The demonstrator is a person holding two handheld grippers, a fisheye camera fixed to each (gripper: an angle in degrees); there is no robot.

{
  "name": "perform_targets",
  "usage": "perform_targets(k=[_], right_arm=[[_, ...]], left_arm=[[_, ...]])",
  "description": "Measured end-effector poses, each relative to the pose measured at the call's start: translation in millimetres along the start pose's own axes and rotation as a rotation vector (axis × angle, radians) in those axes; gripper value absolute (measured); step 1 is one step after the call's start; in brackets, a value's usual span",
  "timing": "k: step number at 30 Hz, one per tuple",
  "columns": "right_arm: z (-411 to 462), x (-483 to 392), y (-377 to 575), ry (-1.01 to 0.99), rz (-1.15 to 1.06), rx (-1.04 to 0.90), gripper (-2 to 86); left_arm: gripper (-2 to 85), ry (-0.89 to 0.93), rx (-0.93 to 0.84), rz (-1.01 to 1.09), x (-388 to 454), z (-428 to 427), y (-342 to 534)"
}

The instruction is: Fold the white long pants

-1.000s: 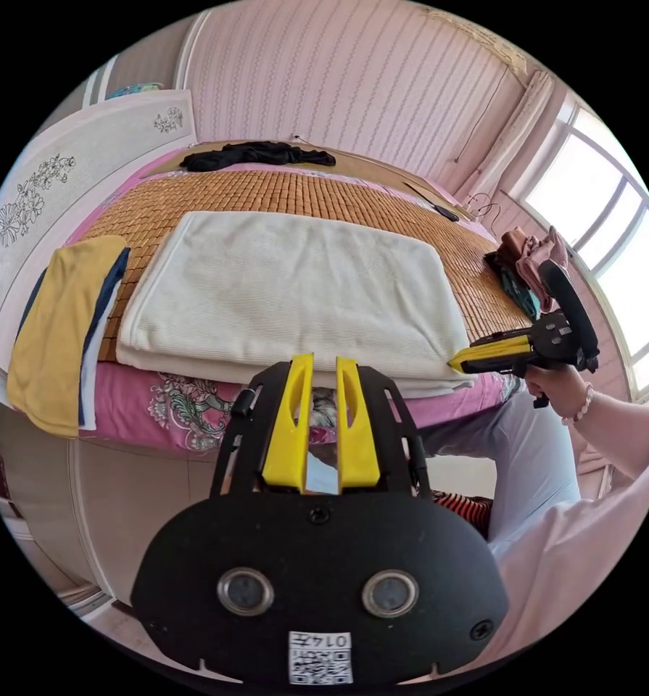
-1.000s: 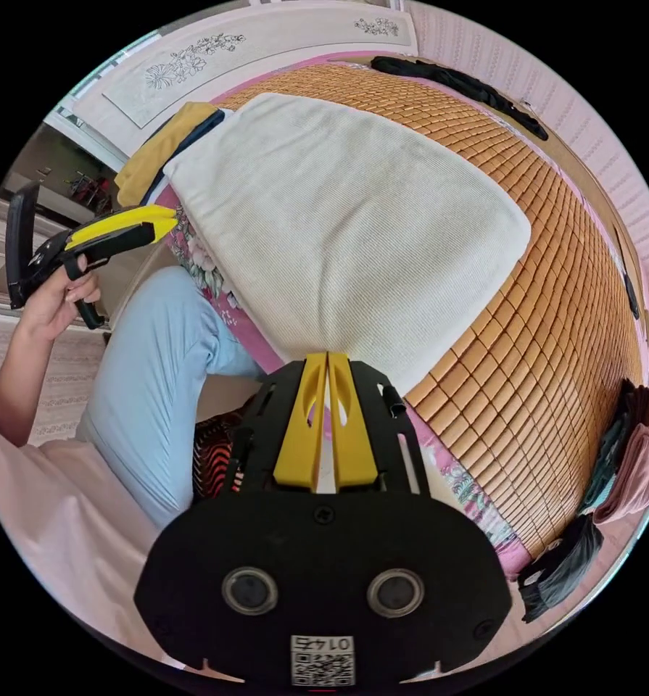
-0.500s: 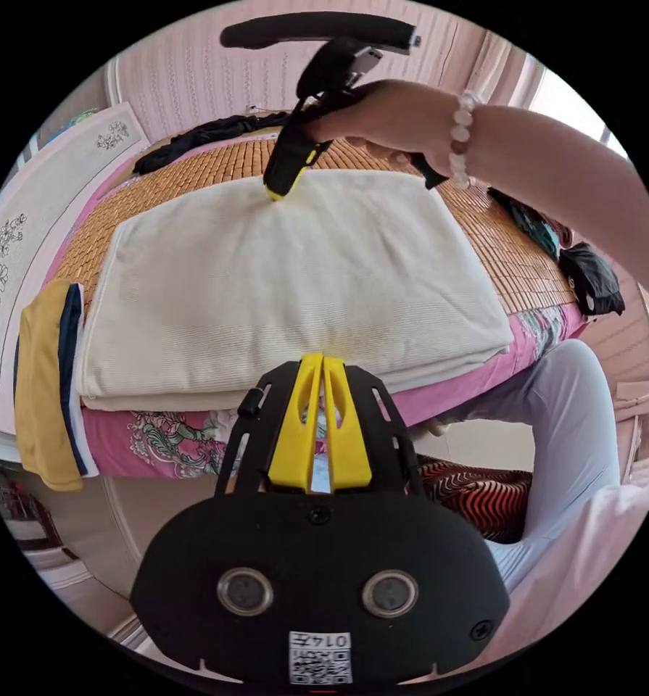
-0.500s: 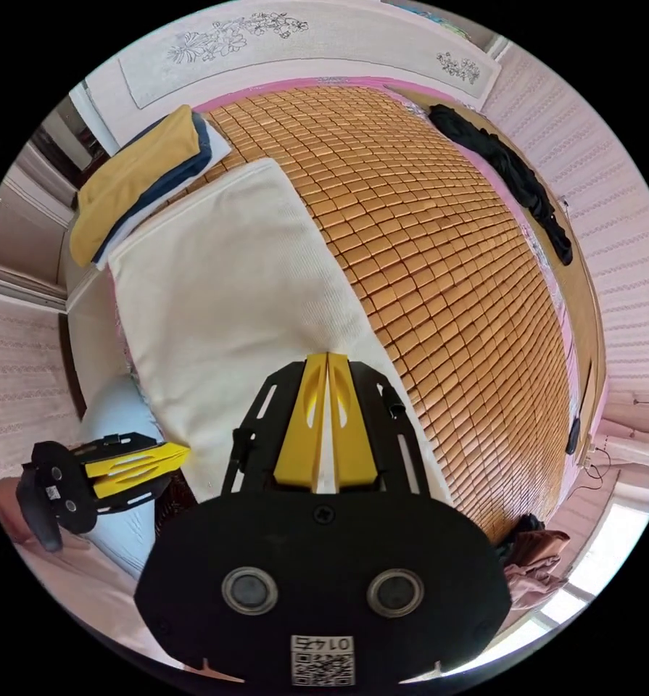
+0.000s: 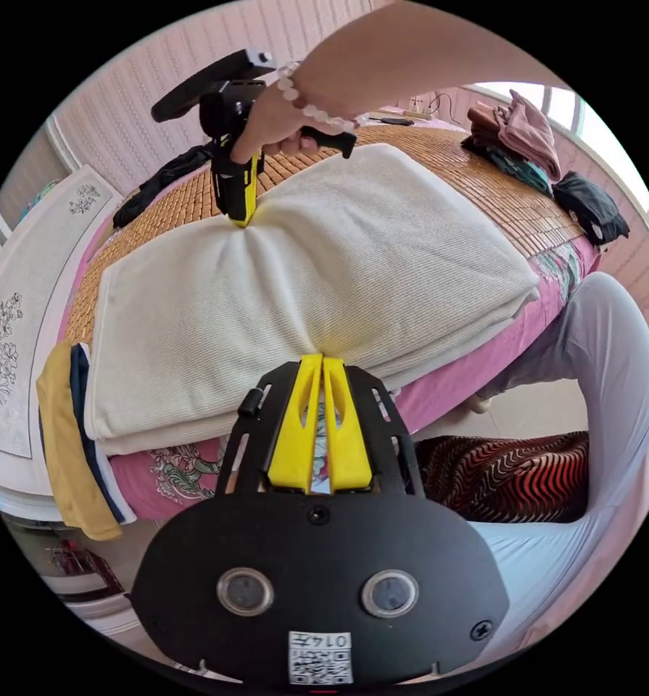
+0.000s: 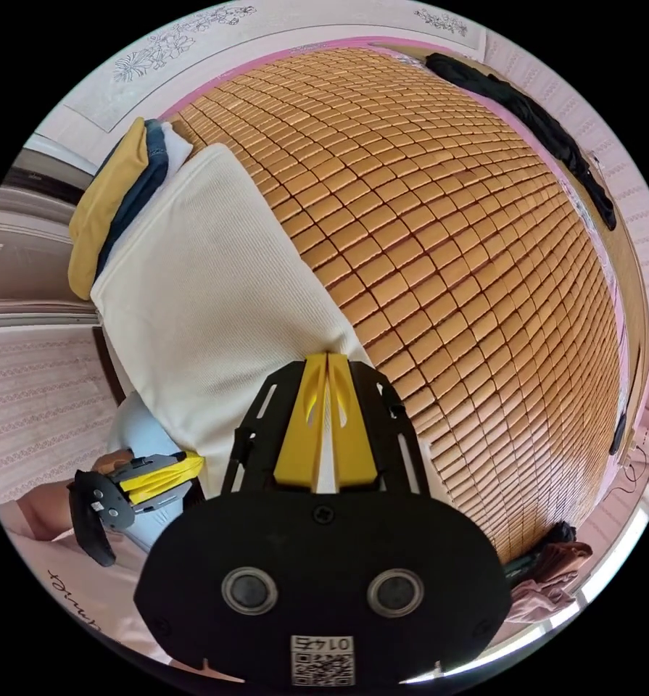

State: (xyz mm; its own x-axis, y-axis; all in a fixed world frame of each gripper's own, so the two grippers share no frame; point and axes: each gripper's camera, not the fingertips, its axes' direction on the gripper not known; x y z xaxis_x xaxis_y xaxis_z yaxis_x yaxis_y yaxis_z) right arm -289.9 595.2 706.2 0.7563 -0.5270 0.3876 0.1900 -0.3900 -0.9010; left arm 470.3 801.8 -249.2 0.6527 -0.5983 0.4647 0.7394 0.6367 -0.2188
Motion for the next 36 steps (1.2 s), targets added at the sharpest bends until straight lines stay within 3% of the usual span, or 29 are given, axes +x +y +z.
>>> perform_targets(k=[3,5,7,8,11,14,19,22,27,30,36], right_arm=[[-28.9,25.6,41.9,-0.094,0.014,0.118,-0.4],[-62.6,58.1,114.5,-0.147,0.114,0.322,0.4],[-71.6,87.2,178.3,-0.155,0.228,0.408,2.2],[-68.7,107.3,220.6,-0.161,0.315,0.441,7.0],[-37.2,148.2,303.2,-0.241,0.522,0.45,14.6],[3.0,165.8,339.6,-0.343,0.587,0.397,16.2],[42.1,178.3,357.7,-0.449,0.596,0.348,9.4],[45.8,191.2,375.0,-0.528,0.58,0.365,6.0],[35.0,208.2,425.8,-0.605,0.536,0.446,4.9],[17.2,223.1,483.3,-0.6,0.556,0.5,4.9],[-23.2,254.1,648.3,-0.593,0.684,0.627,5.1]], left_arm=[[0.3,-0.038,-0.018,0.034,14.8,-15.9,-8.7],[5.4,0.043,0.095,0.014,17.5,-50.0,-10.5],[9.1,0.124,0.184,0.025,28.7,-76.2,-14.1],[11.4,0.192,0.224,0.045,41.4,-88.0,-18.7],[14.9,0.303,0.253,0.141,90.8,-93.6,-36.8],[16.5,0.279,0.208,0.231,143.6,-69.0,-58.5],[12.2,0.124,0.04,0.271,177.1,-17.5,-92.5],[6.5,0.082,0.052,0.307,176.3,-12.7,-91.5],[4.5,0.129,0.071,0.312,166.6,-37.8,-96.5],[4.3,0.176,0.174,0.367,179.6,-68.3,-100.5],[4.3,0.453,0.393,0.381,201.3,-118.3,-121.9]])
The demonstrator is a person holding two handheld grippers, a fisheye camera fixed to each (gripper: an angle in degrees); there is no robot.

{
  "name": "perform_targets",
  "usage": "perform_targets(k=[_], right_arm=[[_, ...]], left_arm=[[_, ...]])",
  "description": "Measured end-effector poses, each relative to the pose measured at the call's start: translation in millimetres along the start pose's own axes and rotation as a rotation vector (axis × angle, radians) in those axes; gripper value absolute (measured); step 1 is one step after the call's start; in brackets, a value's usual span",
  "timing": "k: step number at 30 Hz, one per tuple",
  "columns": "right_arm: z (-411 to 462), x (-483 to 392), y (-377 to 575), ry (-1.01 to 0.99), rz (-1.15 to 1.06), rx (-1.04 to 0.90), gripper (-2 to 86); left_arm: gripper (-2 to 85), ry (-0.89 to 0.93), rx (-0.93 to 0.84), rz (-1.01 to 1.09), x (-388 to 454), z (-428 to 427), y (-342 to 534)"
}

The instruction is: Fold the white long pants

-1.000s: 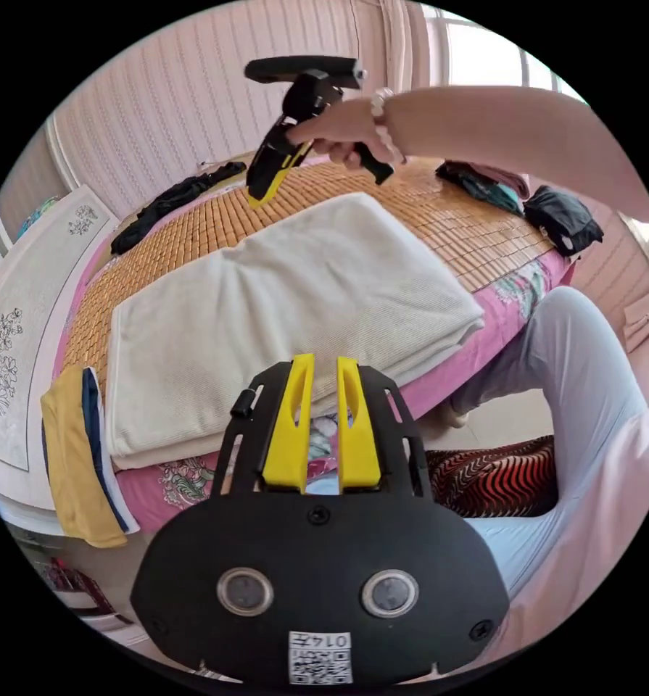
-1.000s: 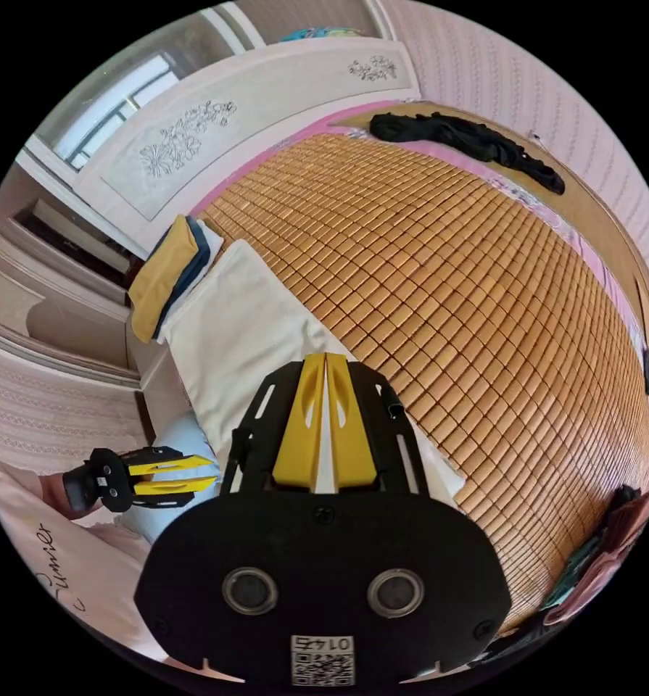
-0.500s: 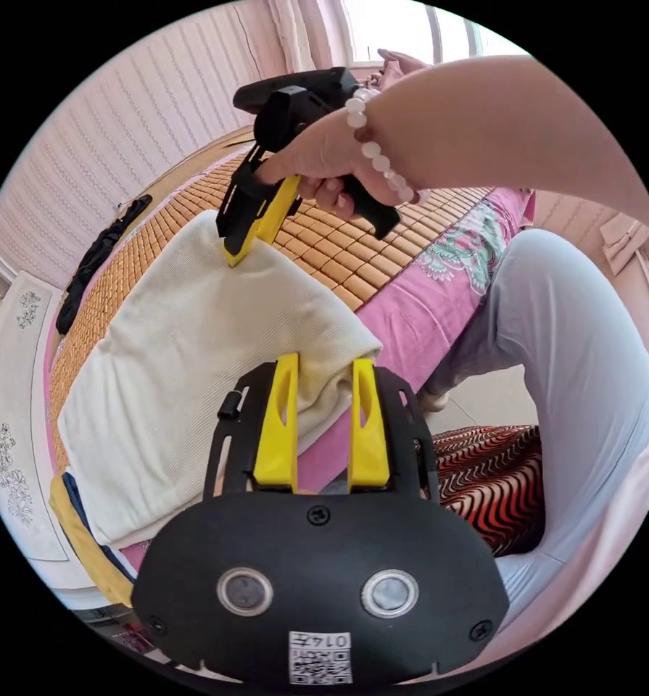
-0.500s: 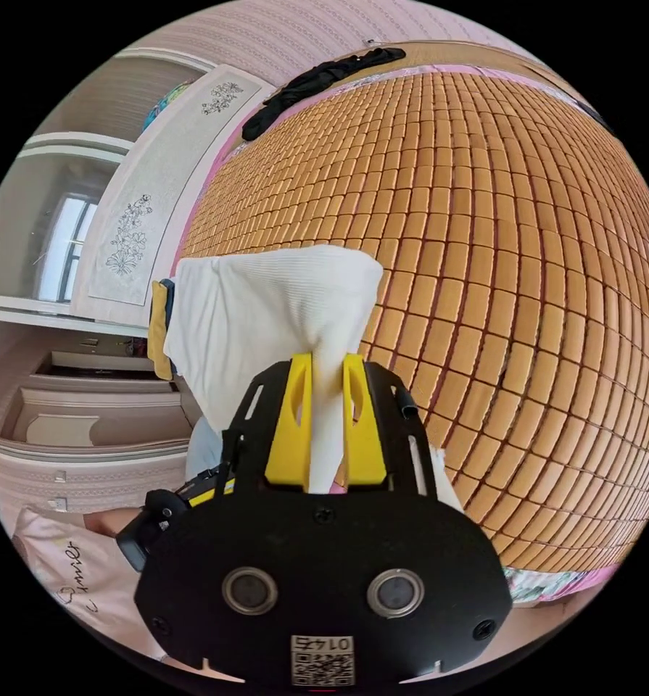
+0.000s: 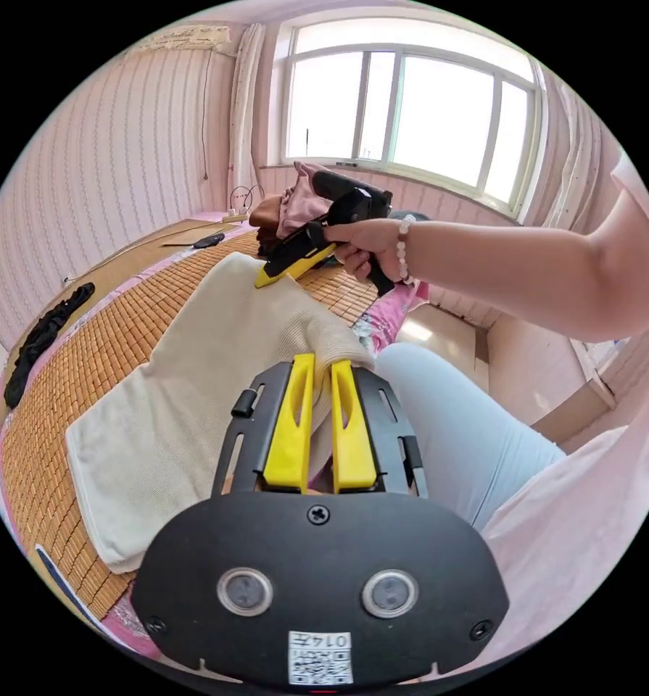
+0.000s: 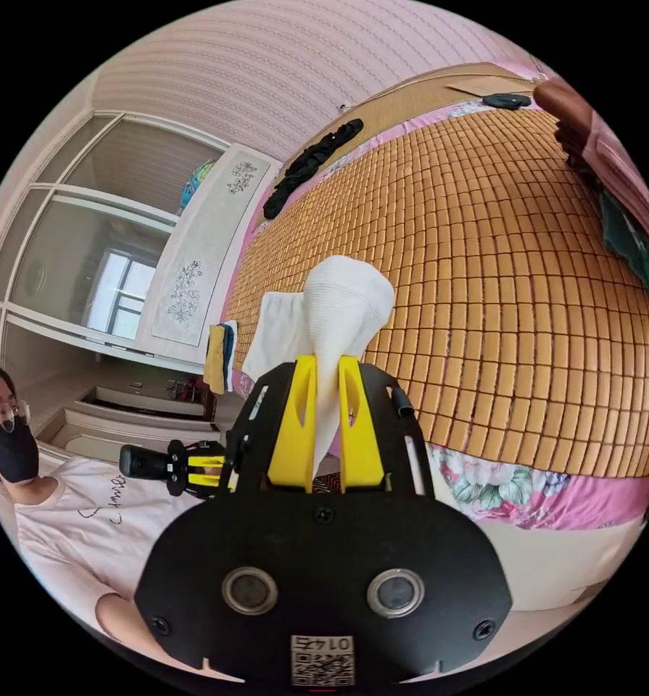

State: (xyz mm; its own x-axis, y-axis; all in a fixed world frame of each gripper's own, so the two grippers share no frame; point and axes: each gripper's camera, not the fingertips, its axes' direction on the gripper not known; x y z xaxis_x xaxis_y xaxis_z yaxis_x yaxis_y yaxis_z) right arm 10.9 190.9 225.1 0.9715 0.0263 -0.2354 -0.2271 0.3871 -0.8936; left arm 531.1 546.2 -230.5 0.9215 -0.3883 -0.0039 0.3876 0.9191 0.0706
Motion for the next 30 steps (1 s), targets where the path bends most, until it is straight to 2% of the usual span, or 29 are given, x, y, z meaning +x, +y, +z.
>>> perform_targets(k=[2,5,10,12,14,15,19,21,24,26,27,30], right_arm=[[-42.5,11.0,21.8,-0.07,0.035,0.071,5.2],[-56.6,-8.6,21.7,-0.1,-0.027,0.104,5.4],[14.2,-105.5,-31.8,-0.116,-0.272,0.018,7.2],[63.3,-134.2,-52.6,-0.119,-0.3,-0.009,7.7],[121.8,-146.7,-68.7,-0.008,-0.332,-0.077,3.7],[130.8,-144.9,-69.3,0.031,-0.313,-0.088,3.1],[130.9,-133.2,-26.2,0.129,-0.339,-0.13,0.6],[123.6,-127.1,7.0,0.183,-0.367,-0.148,0.1],[135.4,-115.4,54.7,0.159,-0.361,-0.254,-0.2],[170.9,-111.6,81.2,0.176,-0.357,-0.382,-0.3],[178.5,-111.1,86.0,0.213,-0.358,-0.38,-0.4],[208.6,-104.5,95.9,0.346,-0.383,-0.357,-0.5]], left_arm=[[4.3,0.087,0.083,-0.042,-6.1,-8.3,-3.9],[4.3,0.098,0.17,-0.105,-30.3,-34.8,7.0],[5.1,-0.062,0.282,-0.343,-110.4,-117.7,77.0],[6.3,-0.227,0.252,-0.47,-144.6,-139.1,116.3],[6.9,-0.428,0.121,-0.637,-188.3,-144.0,168.4],[7.0,-0.451,0.099,-0.669,-197.3,-143.7,180.3],[7.3,-0.42,0.009,-0.75,-227.0,-136.8,213.0],[6.6,-0.38,0.036,-0.711,-226.2,-130.5,207.7],[6.4,-0.307,0.059,-0.653,-228.7,-107.4,189.2],[6.1,-0.289,0.042,-0.621,-237.3,-81.4,178.1],[5.3,-0.304,0.029,-0.616,-240.3,-74.4,177.6],[0.4,-0.369,-0.157,-0.637,-266.2,-27.3,194.0]])
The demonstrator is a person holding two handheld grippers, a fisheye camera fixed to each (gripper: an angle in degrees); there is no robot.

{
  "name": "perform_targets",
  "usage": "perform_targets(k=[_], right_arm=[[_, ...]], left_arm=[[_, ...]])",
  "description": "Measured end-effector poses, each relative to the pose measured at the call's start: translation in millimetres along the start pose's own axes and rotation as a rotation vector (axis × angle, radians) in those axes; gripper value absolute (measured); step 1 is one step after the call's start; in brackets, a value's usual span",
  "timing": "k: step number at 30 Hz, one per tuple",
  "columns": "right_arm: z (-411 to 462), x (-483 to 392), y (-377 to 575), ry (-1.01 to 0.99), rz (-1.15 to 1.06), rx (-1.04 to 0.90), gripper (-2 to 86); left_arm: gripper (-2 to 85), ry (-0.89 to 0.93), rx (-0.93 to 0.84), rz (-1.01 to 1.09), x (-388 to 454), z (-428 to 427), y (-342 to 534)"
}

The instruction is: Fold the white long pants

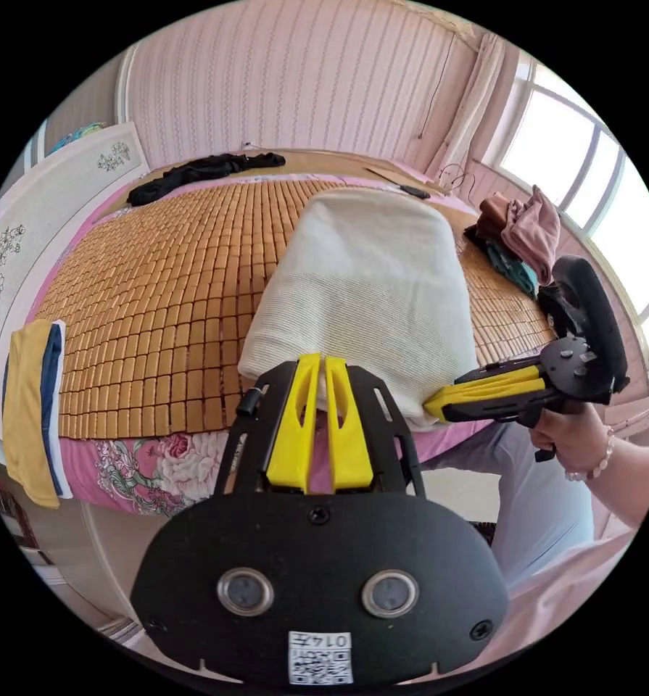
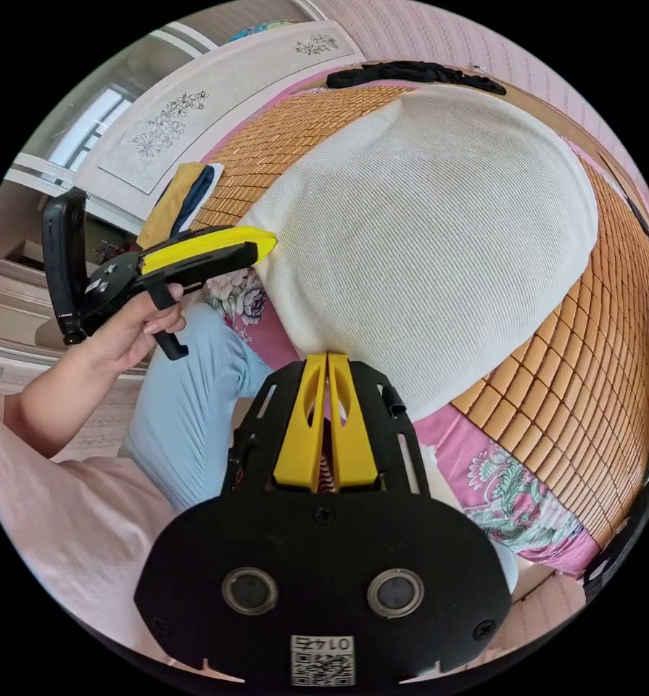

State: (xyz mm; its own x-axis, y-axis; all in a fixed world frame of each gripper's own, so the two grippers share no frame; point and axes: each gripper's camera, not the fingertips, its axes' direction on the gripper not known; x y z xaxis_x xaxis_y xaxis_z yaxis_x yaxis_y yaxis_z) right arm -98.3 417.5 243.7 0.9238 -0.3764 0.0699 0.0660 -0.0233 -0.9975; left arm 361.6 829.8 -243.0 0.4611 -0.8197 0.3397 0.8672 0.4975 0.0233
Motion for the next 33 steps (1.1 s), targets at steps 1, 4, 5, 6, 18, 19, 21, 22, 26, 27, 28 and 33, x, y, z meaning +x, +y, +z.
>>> perform_targets(k=[1,4,5,6,18,19,21,22,26,27,28,33], right_arm=[[8.4,1.6,-1.8,0.001,0.003,-0.009,-0.6],[-6.1,4.2,0.3,-0.074,-0.015,-0.004,-0.4],[-26.2,8.2,8.3,-0.12,-0.026,0.073,-0.1],[-37.5,12.4,14.0,-0.139,-0.021,0.123,0.1],[-52.1,136.3,62.1,-0.357,0.444,0.502,20.8],[-44.9,137.5,60.3,-0.402,0.46,0.515,21.5],[-35.2,136.2,55.9,-0.471,0.46,0.537,22.4],[-29.9,134.9,53.6,-0.489,0.474,0.552,23.2],[-1.0,130.1,37.0,-0.637,0.501,0.537,24.9],[2.6,126.5,33.3,-0.642,0.491,0.531,24.6],[4.5,118.4,28.5,-0.594,0.495,0.528,23.9],[-3.1,92.5,3.4,-0.52,0.429,0.418,17.3]], left_arm=[[0.0,0.008,-0.036,0.028,-6.2,18.3,4.0],[0.0,0.056,-0.031,0.049,-22.1,13.5,2.2],[0.5,0.09,-0.005,0.061,-28.0,-1.6,-2.8],[1.8,0.108,0.023,0.073,-31.2,-10.6,-5.0],[21.3,0.513,-0.121,0.137,-151.0,62.4,-104.3],[21.0,0.529,-0.179,0.153,-155.7,77.1,-109.8],[20.6,0.527,-0.243,0.179,-162.5,94.2,-116.6],[20.3,0.556,-0.277,0.18,-169.0,103.4,-120.5],[19.9,0.65,-0.267,0.163,-189.8,121.8,-123.6],[19.9,0.652,-0.273,0.169,-190.7,125.4,-121.9],[19.4,0.665,-0.292,0.163,-191.9,133.7,-117.0],[15.4,0.669,-0.248,0.116,-205.4,128.9,-92.3]])
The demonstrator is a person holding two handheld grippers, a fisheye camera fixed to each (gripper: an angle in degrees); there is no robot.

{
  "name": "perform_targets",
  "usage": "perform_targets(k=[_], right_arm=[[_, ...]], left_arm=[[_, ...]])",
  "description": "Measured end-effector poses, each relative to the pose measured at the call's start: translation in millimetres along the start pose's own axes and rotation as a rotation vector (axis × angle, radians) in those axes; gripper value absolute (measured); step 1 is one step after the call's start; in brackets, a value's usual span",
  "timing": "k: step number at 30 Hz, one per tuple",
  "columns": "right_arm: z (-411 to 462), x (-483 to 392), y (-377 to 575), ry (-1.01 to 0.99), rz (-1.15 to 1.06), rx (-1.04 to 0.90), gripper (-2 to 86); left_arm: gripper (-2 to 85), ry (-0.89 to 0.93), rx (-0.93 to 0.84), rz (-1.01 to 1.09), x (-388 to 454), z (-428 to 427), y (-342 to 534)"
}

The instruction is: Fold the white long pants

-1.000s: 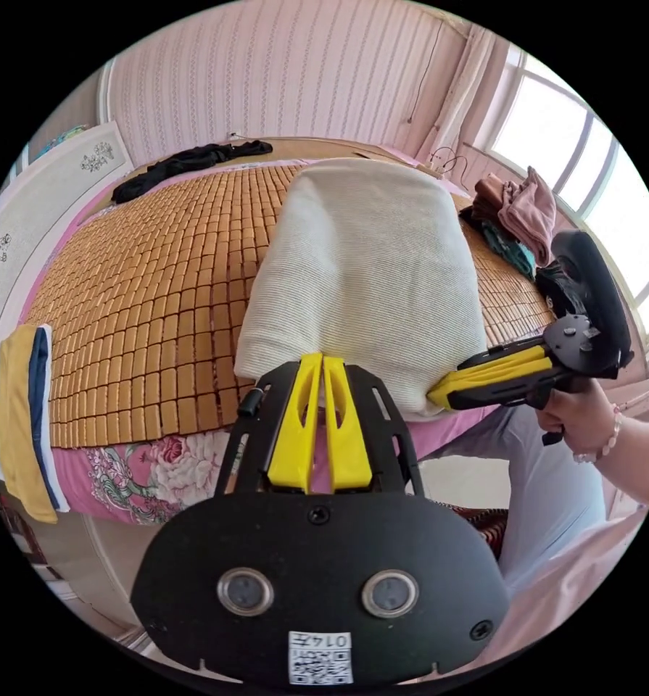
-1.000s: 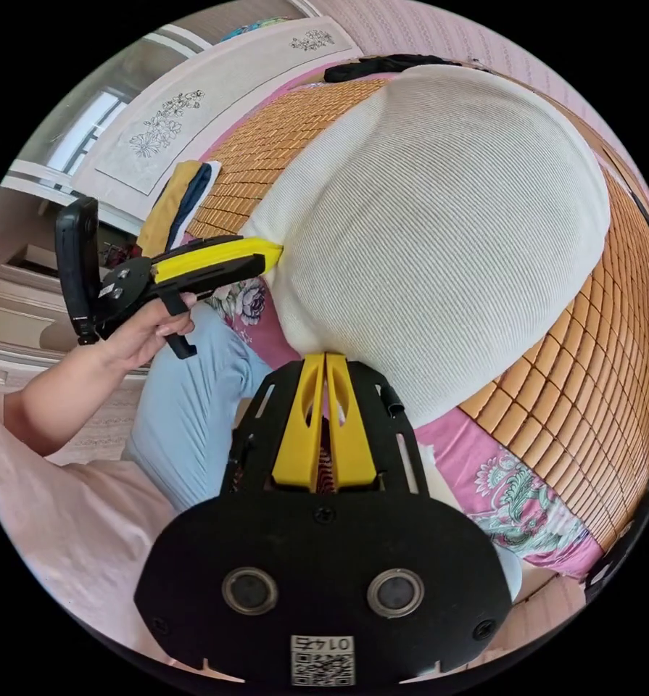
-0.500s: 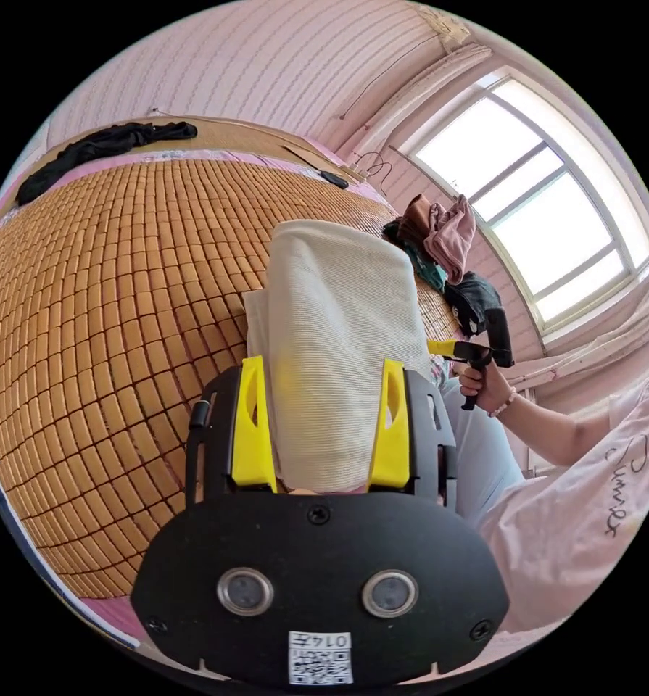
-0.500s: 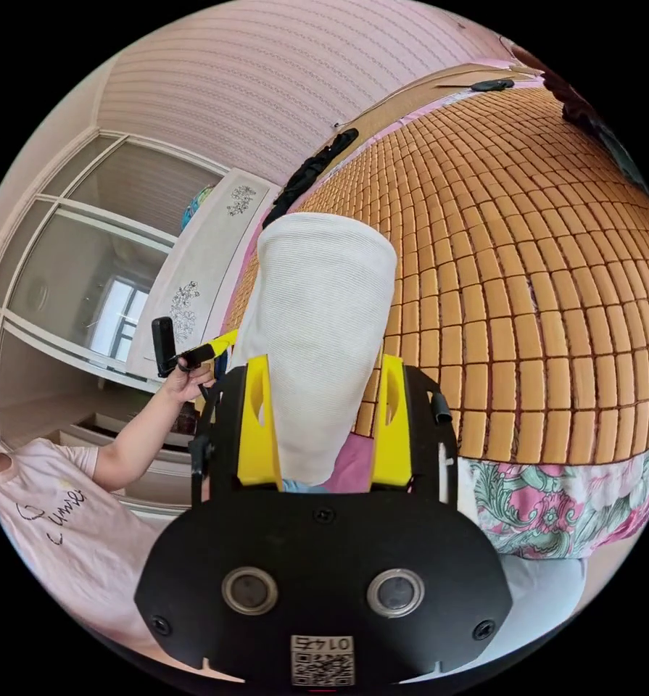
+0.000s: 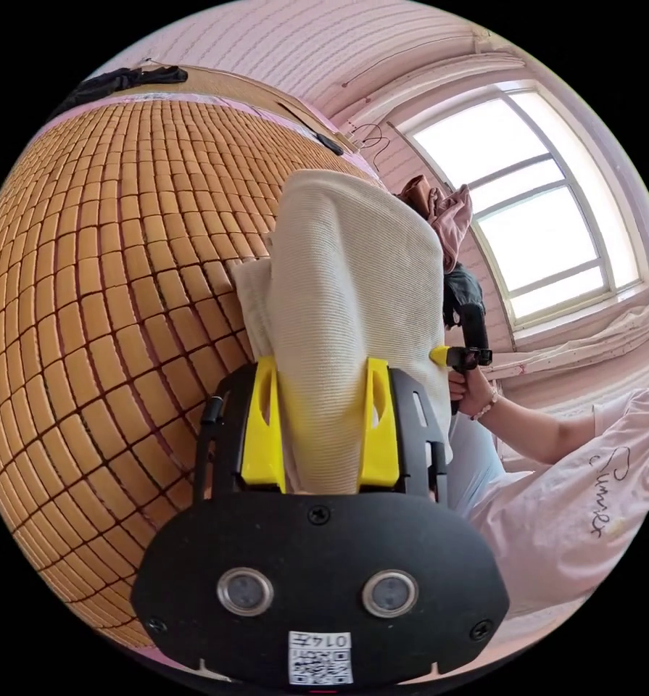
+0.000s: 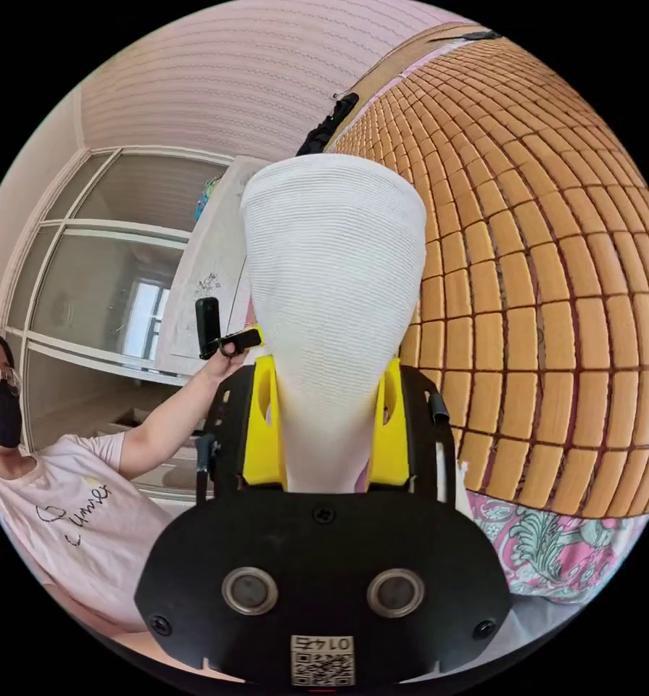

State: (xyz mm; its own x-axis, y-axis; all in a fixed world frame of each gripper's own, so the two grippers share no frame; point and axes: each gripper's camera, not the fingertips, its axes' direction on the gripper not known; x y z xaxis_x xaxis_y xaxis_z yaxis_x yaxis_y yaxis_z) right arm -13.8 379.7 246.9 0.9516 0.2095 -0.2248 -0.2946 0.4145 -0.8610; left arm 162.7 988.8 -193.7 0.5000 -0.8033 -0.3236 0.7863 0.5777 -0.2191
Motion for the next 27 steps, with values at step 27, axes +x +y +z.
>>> perform_targets(k=[27], right_arm=[[494.5,-657.7,-76.0,0.084,-1.279,-0.796,15.8]], left_arm=[[11.9,-0.688,1.282,-0.747,93.6,-408.6,490.9]])
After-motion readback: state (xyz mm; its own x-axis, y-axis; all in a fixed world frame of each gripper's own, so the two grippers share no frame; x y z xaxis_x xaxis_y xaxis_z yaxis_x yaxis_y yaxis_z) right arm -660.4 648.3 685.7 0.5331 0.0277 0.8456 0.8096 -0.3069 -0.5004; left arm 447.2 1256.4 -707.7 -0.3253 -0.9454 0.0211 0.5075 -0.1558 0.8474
